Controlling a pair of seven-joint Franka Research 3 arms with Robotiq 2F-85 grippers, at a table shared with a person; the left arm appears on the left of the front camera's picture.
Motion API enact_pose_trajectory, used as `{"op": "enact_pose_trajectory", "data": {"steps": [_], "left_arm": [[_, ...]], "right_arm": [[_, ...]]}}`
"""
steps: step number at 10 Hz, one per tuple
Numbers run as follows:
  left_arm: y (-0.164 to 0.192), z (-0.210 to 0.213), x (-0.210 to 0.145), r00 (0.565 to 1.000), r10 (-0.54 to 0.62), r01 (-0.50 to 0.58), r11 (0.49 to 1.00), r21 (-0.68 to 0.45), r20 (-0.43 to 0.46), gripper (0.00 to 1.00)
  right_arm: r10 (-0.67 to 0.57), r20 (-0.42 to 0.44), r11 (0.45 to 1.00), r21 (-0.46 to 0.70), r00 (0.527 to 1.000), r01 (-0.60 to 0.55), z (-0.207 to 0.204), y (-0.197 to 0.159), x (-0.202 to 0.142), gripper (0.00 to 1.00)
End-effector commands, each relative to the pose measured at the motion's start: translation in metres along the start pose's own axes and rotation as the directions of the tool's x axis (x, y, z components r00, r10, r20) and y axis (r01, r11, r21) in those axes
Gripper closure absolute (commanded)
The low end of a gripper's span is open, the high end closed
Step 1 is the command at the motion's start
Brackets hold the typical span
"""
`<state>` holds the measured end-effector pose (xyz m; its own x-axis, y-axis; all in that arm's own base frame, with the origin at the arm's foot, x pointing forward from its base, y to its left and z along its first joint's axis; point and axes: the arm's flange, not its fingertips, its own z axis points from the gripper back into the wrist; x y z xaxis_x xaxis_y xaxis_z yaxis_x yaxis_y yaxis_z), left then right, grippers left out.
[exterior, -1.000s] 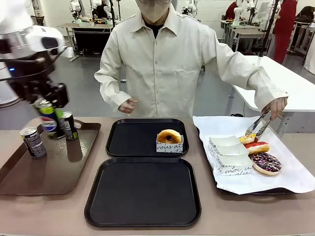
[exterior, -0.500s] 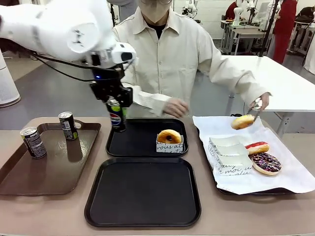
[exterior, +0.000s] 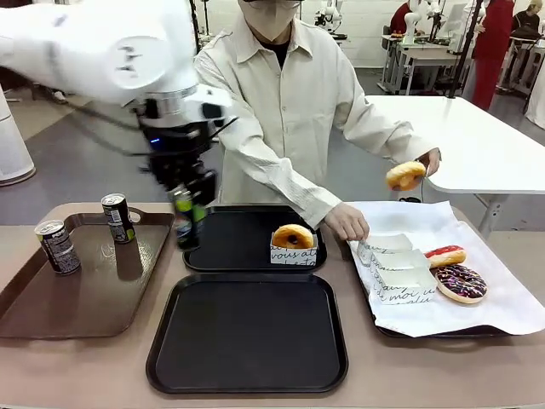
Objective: Set up donuts and drinks on trays.
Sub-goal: Pick up one Pepsi coke and place it on the Flat Tray.
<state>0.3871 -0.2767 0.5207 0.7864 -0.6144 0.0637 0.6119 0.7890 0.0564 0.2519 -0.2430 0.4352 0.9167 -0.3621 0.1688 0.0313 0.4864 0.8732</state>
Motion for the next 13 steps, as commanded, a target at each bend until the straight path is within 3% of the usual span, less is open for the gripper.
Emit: {"op": "enact_pose_trajectory", "data": {"steps": [1, 9, 13], "left_arm": [[-0.003, 0.008, -0.062, 0.997, -0.068, 0.067, 0.997, 0.042, 0.027, 0.41], [-0.001, 0.006, -0.045, 0.999, -0.036, 0.036, 0.998, 0.042, -0.004, 0.41], [0.005, -0.006, 0.031, 0.996, 0.060, -0.061, 0.998, 0.016, 0.072, 0.41]], "right_arm": [[0.002, 0.014, 1.000, 0.024, 1.000, -0.002, 0.001, 0.001, 0.003, 0.00], [0.002, 0.014, 1.000, 0.024, 1.000, -0.002, 0.001, 0.001, 0.003, 0.00], [0.002, 0.014, 1.000, 0.024, 1.000, -0.002, 0.001, 0.001, 0.003, 0.00]]}}
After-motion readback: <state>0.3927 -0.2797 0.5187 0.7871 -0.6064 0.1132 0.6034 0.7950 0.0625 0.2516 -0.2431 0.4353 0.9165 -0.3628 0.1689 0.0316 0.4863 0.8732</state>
